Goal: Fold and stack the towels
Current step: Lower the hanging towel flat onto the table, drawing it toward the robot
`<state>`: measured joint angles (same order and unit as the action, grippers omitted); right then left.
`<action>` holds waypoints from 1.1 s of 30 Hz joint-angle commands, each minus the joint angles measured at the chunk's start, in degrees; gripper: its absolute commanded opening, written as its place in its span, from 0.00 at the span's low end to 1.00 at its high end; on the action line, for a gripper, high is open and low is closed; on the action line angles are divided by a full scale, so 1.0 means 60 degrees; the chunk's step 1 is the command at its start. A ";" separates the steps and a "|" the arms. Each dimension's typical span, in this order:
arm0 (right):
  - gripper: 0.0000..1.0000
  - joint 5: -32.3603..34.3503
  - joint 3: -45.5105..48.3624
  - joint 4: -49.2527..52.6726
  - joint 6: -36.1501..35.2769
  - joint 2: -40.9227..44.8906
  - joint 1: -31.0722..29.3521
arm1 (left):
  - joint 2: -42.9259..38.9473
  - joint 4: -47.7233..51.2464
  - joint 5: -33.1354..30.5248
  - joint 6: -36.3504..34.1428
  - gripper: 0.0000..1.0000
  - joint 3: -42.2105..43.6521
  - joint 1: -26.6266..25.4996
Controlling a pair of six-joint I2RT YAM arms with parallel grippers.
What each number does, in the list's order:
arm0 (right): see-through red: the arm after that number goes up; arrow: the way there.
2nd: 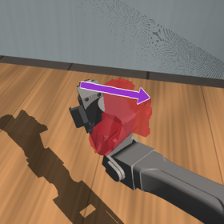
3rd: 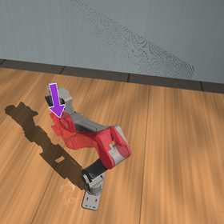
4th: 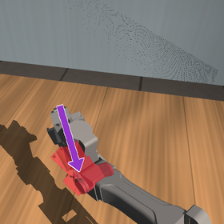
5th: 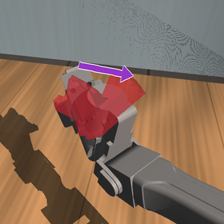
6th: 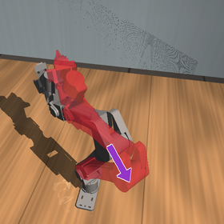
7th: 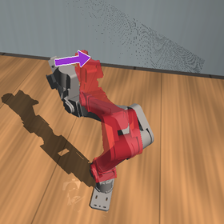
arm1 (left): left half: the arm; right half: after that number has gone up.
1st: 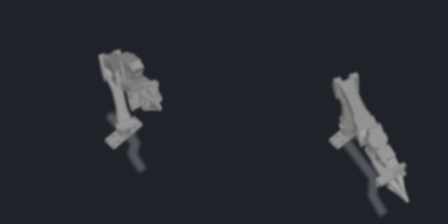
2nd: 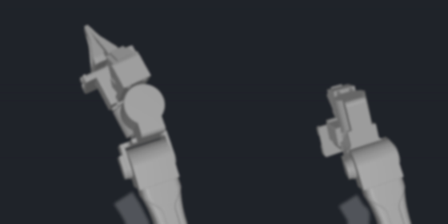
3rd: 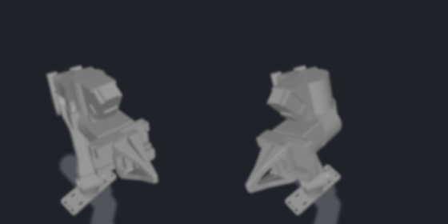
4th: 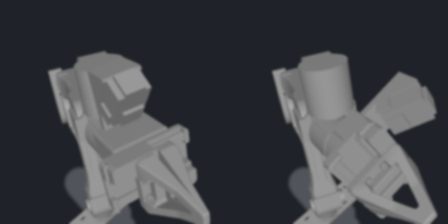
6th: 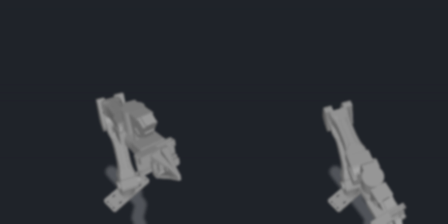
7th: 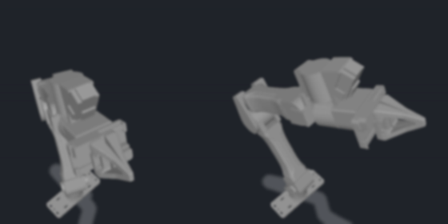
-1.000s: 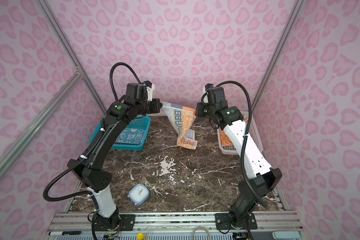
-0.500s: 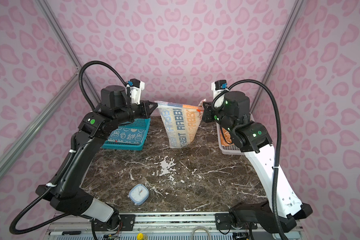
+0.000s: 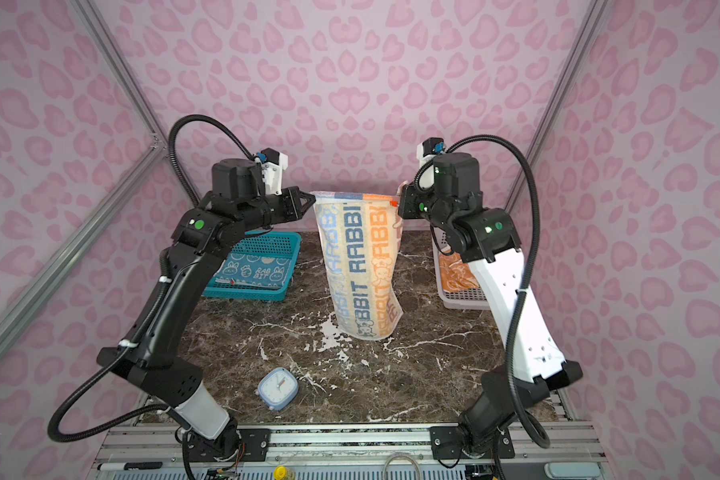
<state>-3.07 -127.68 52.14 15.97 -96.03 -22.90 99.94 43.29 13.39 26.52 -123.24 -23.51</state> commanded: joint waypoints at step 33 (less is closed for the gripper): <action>0.00 -0.0790 0.5327 -0.1396 0.1048 -0.3087 0.1250 | 0.2776 -0.0668 -0.1564 -0.0129 0.03 0.3777 0.0183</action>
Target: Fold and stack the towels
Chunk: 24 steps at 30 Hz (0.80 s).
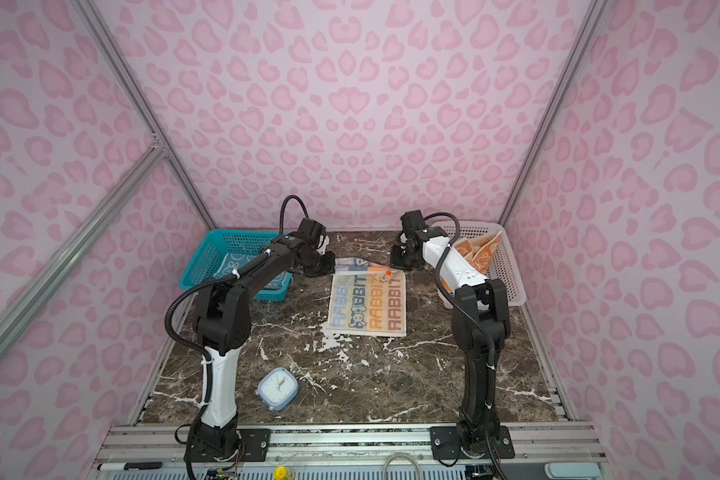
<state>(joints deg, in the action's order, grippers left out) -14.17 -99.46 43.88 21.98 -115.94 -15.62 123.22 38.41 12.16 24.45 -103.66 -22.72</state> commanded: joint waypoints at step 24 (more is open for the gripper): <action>0.15 0.1520 0.5559 -0.1545 0.1373 0.2331 -0.1392 | -0.2688 -0.0748 -0.1138 0.0437 0.03 0.4354 -0.0738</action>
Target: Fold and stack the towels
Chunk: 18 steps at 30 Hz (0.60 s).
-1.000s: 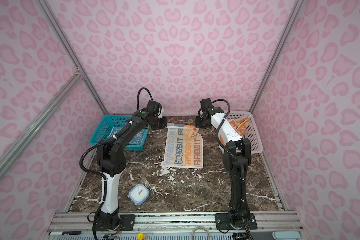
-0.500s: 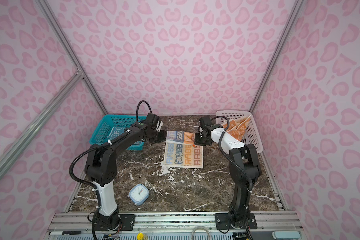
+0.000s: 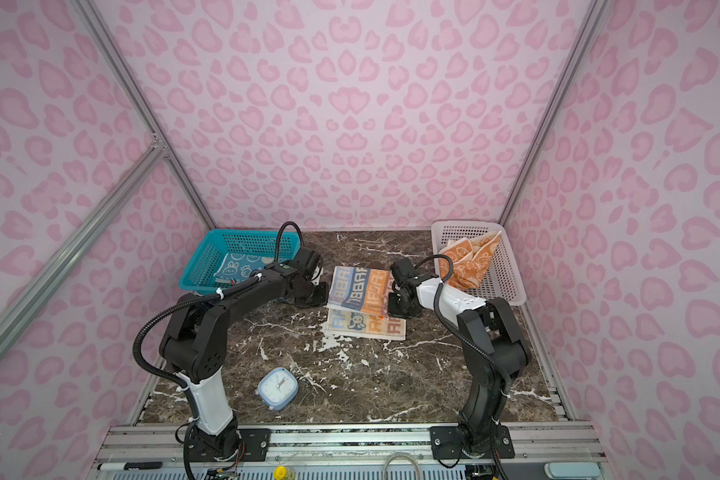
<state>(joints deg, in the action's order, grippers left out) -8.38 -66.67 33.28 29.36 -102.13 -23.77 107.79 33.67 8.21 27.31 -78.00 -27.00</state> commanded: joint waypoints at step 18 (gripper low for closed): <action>0.42 -0.0785 0.1091 -0.1051 0.0849 0.0527 -0.0001 | -0.0036 0.0079 -0.0328 -0.0076 0.03 0.0043 -0.0407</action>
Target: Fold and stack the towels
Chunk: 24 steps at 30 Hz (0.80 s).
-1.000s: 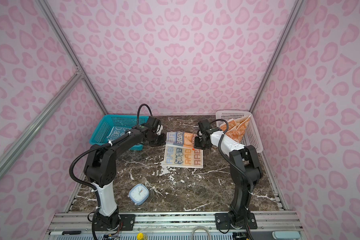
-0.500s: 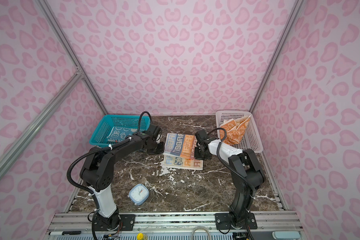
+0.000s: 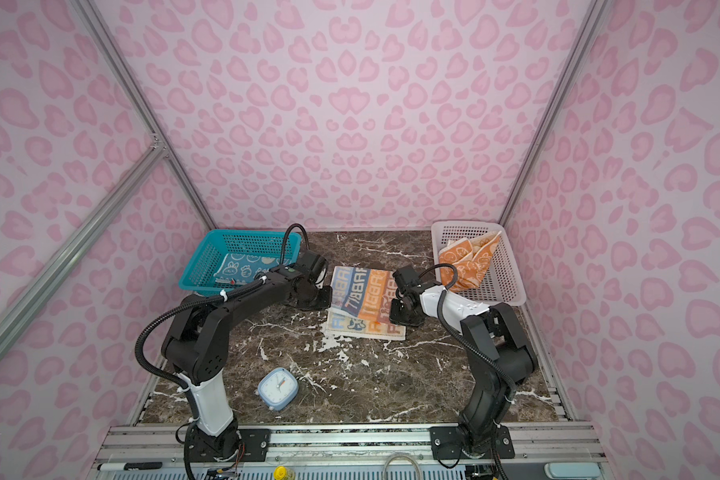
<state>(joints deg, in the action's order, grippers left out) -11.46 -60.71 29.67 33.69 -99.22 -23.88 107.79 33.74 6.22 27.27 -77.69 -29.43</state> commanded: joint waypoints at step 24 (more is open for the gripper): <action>0.00 -0.0375 0.0131 0.0467 -0.0562 0.1398 0.0015 | -0.0889 0.0353 0.0134 -0.0113 0.03 -0.0047 -0.0088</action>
<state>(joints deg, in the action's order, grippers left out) -14.55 -60.73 29.67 31.29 -91.81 -23.66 103.85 34.81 6.22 26.65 -78.72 -29.61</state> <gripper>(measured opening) 0.047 0.069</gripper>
